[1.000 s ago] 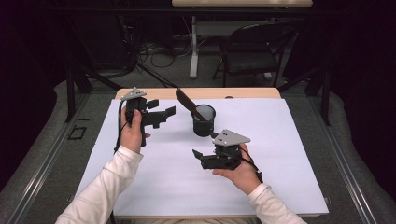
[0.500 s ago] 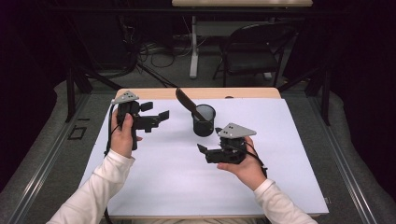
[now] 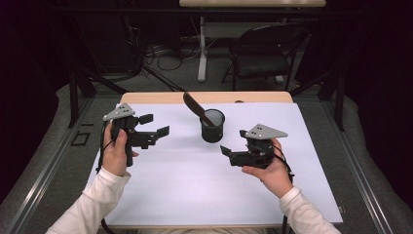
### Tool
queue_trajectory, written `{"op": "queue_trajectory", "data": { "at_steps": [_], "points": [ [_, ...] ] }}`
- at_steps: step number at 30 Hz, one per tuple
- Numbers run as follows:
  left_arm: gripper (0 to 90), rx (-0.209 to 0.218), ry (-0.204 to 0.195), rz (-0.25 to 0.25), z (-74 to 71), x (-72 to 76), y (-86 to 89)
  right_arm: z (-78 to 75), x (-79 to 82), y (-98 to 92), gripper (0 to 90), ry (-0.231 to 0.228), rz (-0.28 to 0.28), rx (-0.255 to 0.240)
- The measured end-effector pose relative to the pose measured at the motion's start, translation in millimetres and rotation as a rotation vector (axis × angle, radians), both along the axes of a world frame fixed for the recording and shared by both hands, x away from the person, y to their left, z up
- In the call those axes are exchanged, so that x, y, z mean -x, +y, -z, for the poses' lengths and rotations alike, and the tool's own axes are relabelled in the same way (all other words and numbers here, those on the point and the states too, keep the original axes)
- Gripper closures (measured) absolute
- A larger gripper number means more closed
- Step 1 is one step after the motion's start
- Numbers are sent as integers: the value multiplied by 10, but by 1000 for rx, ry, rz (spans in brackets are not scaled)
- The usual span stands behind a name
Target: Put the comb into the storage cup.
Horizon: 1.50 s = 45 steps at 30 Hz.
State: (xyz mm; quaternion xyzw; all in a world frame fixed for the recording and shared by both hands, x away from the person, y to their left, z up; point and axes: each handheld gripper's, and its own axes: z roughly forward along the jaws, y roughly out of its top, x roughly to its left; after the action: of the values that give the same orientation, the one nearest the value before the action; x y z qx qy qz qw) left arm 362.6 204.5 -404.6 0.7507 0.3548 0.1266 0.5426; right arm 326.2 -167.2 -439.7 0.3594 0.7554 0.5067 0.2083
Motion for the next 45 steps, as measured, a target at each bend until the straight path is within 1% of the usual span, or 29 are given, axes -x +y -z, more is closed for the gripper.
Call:
{"op": "queue_trajectory", "data": {
  "at_steps": [1, 3, 6, 7, 10, 11, 12, 13, 14, 16, 18, 19, 21, 22, 23, 25, 29, 31, 32, 34, 35, 37, 38, 40, 41, 45],
  "points": [
    [153, 1, -2, 3, 17, 42, 29, -2, 7, -20, 146, 0, -1, 5],
    [153, -1, -4, 6, 27, 61, 43, 2, 25, -51, 145, -4, 3, 10],
    [153, -4, -6, 1, 64, 139, 95, 12, 57, -101, 142, -12, 8, 19],
    [153, -4, -6, 1, 64, 139, 95, 12, 57, -101, 142, -12, 8, 19],
    [153, 2, -9, -4, 94, 218, 148, 35, 108, -180, 142, -13, 26, 12],
    [153, 2, -9, -4, 94, 218, 148, 44, 119, -203, 142, -14, 27, 15],
    [153, -4, -9, -3, 105, 239, 165, 57, 130, -223, 142, -17, 32, 15],
    [153, -9, -11, -15, 137, 289, 196, 65, 148, -248, 142, -11, 36, 20],
    [153, -9, -11, -15, 137, 289, 196, 65, 148, -248, 142, -11, 36, 20],
    [153, -13, -19, -24, 206, 361, 247, 106, 196, -322, 142, -12, 53, 21],
    [153, -23, -20, -30, 263, 403, 273, 140, 223, -373, 142, -8, 61, 25],
    [153, -23, -20, -30, 263, 403, 273, 140, 223, -373, 142, -8, 61, 25],
    [153, -31, -26, -37, 322, 443, 298, 184, 248, -416, 142, -10, 75, 28],
    [153, -33, -28, -40, 374, 474, 324, 227, 271, -457, 142, -1, 87, 29],
    [153, -33, -28, -40, 374, 474, 324, 227, 271, -457, 142, -1, 87, 29],
    [153, -25, -27, -44, 426, 502, 350, 288, 301, -507, 143, 0, 104, 25],
    [153, -7, -21, -59, 527, 552, 408, 346, 324, -549, 145, 1, 124, 36],
    [153, 5, -18, -65, 580, 571, 435, 382, 336, -575, 147, 7, 137, 30],
    [153, 5, -17, -65, 604, 579, 448, 416, 343, -603, 147, 7, 149, 27],
    [153, 6, -18, -70, 652, 592, 470, 432, 349, -618, 147, 12, 151, 22],
    [153, 9, -25, -79, 697, 605, 496, 475, 355, -640, 147, 10, 163, 19],
    [153, 13, -27, -79, 719, 610, 511, 519, 365, -666, 147, 11, 178, 28],
    [153, 21, -26, -81, 762, 620, 541, 544, 367, -677, 147, 9, 186, 25],
    [153, 17, -26, -83, 781, 622, 556, 581, 374, -706, 148, 10, 197, 27],
    [153, 15, -23, -91, 822, 626, 584, 600, 374, -718, 148, 10, 203, 22],
    [153, 19, -22, -102, 875, 635, 625, 686, 353, -759, 148, 22, 224, 5]
  ]
}}
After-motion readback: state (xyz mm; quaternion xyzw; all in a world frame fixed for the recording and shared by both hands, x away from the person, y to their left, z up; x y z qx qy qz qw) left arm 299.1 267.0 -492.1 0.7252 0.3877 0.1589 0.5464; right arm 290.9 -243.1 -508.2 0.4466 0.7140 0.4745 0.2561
